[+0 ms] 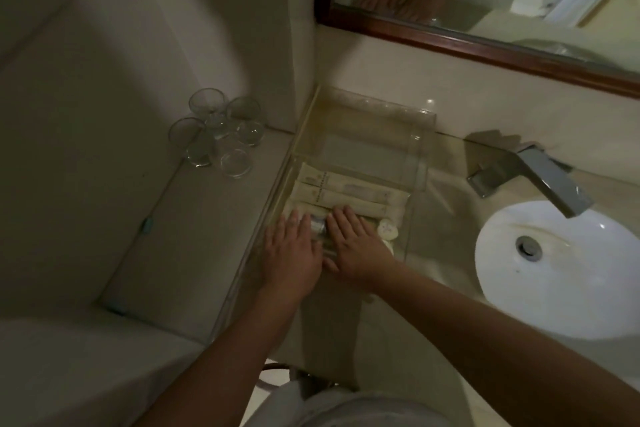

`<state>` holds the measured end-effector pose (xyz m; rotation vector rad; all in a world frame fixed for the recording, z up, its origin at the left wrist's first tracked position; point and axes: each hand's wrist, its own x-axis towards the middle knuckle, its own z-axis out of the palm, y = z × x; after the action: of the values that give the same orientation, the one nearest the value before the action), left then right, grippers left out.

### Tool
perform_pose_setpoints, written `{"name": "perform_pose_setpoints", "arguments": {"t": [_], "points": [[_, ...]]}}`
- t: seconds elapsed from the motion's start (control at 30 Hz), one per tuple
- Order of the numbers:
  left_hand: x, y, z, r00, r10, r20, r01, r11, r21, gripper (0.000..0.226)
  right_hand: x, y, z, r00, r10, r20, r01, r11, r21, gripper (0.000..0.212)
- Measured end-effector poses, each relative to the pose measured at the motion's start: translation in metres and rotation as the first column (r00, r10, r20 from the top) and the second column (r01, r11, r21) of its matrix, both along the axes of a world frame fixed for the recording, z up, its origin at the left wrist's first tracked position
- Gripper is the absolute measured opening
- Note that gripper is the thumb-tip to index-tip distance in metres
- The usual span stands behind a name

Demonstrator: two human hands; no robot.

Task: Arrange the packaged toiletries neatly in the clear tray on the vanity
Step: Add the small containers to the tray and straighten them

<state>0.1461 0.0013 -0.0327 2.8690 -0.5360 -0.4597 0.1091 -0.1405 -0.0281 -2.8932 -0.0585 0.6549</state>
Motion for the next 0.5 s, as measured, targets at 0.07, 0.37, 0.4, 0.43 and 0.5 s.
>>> {"name": "perform_pose_setpoints", "arguments": {"t": [0.07, 0.37, 0.4, 0.43, 0.5], "points": [[-0.002, -0.001, 0.005, 1.0, 0.03, 0.002, -0.03, 1.0, -0.009, 0.061, -0.004, -0.001, 0.007, 0.999, -0.038, 0.026, 0.037, 0.998, 0.042, 0.083], [-0.062, -0.065, 0.038, 0.984, -0.1, 0.149, 0.111, 0.991, -0.068, 0.054, -0.109, -0.076, 0.036, 0.915, -0.374, 0.148, 0.356, 0.925, 0.134, 0.075], [-0.077, -0.08, 0.039, 0.977, -0.146, 0.156, 0.158, 0.985, -0.073, 0.053, -0.133, -0.091, 0.037, 0.891, -0.43, 0.147, 0.412, 0.901, 0.137, 0.076], [-0.093, -0.096, 0.04, 0.969, -0.19, 0.156, 0.204, 0.976, -0.077, 0.051, -0.158, -0.107, 0.037, 0.861, -0.488, 0.143, 0.471, 0.871, 0.14, 0.076], [-0.136, -0.132, 0.045, 0.955, -0.269, 0.129, 0.282, 0.954, -0.099, 0.046, -0.217, -0.138, 0.038, 0.788, -0.6, 0.137, 0.583, 0.799, 0.146, 0.076]]}}
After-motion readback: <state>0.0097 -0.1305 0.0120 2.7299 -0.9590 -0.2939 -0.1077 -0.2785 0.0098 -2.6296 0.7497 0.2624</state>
